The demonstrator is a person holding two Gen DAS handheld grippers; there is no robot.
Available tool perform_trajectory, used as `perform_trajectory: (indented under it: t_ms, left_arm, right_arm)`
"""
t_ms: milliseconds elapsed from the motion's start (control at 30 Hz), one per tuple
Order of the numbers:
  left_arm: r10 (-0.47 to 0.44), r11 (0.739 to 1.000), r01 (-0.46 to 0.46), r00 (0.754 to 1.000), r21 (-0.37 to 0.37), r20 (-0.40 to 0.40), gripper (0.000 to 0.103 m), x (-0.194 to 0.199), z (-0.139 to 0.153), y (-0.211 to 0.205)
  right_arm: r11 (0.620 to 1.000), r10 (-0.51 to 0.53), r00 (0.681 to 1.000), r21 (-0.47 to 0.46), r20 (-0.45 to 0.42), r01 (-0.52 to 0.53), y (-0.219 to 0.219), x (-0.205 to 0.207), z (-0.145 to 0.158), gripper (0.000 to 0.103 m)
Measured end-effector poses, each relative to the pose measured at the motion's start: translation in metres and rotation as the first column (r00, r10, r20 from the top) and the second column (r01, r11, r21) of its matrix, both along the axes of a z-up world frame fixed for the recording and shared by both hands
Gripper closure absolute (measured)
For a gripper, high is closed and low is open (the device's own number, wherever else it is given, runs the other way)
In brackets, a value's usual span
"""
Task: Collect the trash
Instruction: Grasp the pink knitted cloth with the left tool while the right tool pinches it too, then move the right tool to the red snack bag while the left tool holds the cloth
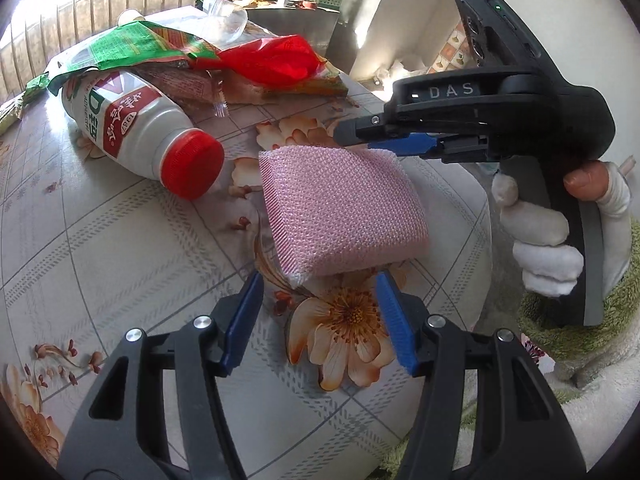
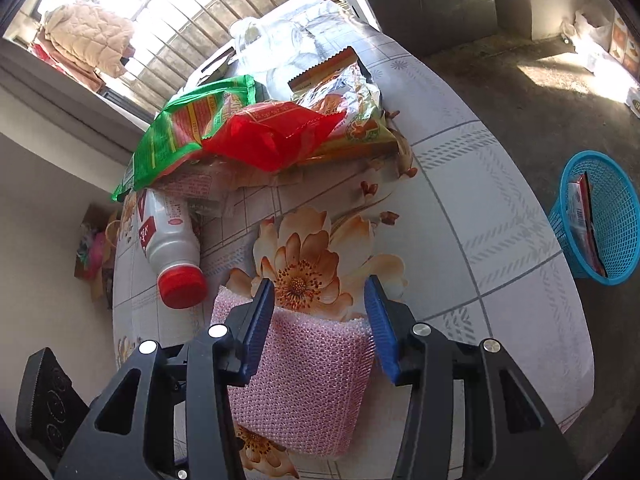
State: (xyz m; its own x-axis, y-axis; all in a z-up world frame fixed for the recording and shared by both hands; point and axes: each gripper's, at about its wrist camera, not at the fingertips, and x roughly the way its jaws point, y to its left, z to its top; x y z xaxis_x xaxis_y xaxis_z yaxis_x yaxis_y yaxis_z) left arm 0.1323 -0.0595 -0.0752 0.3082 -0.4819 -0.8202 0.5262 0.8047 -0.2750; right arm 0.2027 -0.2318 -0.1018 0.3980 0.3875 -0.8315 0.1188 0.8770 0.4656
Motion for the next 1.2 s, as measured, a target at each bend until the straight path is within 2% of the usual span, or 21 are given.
perform_trajectory:
  t_ms: [100,200,267,367,500,567,633,733,833,900,1000,1100,1200]
  left_arm:
    - [0.048,0.999,-0.048,0.999,-0.008,-0.024,0.050,0.009,-0.003,0.011]
    - [0.119,0.992,-0.120,0.992,-0.025,-0.034,0.051,0.017,-0.001,0.031]
    - [0.163,0.984,-0.166,0.985,-0.062,-0.054,0.051,0.020,0.001,0.047]
    - [0.200,0.963,-0.216,0.973,-0.161,-0.112,0.051,0.026,0.004,0.067]
    - [0.167,0.915,-0.250,0.949,-0.317,-0.266,0.051,0.035,-0.005,0.079]
    - [0.138,0.909,-0.241,0.943,-0.339,-0.301,0.051,0.037,-0.011,0.071]
    - [0.122,0.916,-0.230,0.940,-0.328,-0.318,0.051,0.038,-0.017,0.057]
    - [0.093,0.897,-0.240,0.924,-0.372,-0.370,0.052,0.041,-0.023,0.049]
    - [0.078,0.861,-0.278,0.900,-0.427,-0.428,0.052,0.041,-0.028,0.047]
    - [0.075,0.836,-0.299,0.892,-0.460,-0.445,0.052,0.040,-0.031,0.050]
    - [0.052,0.775,-0.328,0.885,-0.540,-0.462,0.052,0.037,-0.032,0.061]
    - [0.008,0.705,-0.348,0.875,-0.618,-0.484,0.051,0.035,-0.036,0.068]
    - [-0.026,0.649,-0.386,0.850,-0.655,-0.527,0.051,0.037,-0.046,0.072]
  right_arm:
    - [1.000,0.014,1.000,0.027,-0.011,-0.013,-0.002,-0.019,-0.001,0.057]
    - [0.995,0.038,0.999,0.096,-0.031,-0.035,-0.002,-0.037,-0.004,0.057]
    - [0.988,0.056,0.997,0.148,-0.046,-0.048,0.000,-0.045,-0.009,0.057]
    - [0.983,0.059,0.997,0.176,-0.040,-0.051,-0.001,-0.051,-0.012,0.057]
    - [0.976,0.059,0.998,0.211,-0.036,-0.051,-0.002,-0.048,-0.015,0.057]
    - [0.978,0.062,0.998,0.202,-0.030,-0.054,0.000,-0.047,-0.015,0.060]
    - [0.979,0.063,0.998,0.193,-0.026,-0.057,0.002,-0.046,-0.015,0.063]
    - [0.975,0.063,0.998,0.216,-0.029,-0.055,0.001,-0.045,-0.017,0.067]
    - [0.958,0.060,0.998,0.282,-0.037,-0.047,-0.004,-0.044,-0.024,0.069]
    - [0.949,0.058,0.997,0.312,-0.042,-0.042,-0.008,-0.043,-0.026,0.070]
    - [0.926,0.049,0.997,0.378,-0.055,-0.024,-0.015,-0.042,-0.033,0.070]
    - [0.883,0.038,0.996,0.470,-0.076,0.002,-0.024,-0.039,-0.044,0.070]
    - [0.867,0.043,0.996,0.498,-0.083,0.004,-0.026,-0.038,-0.047,0.072]
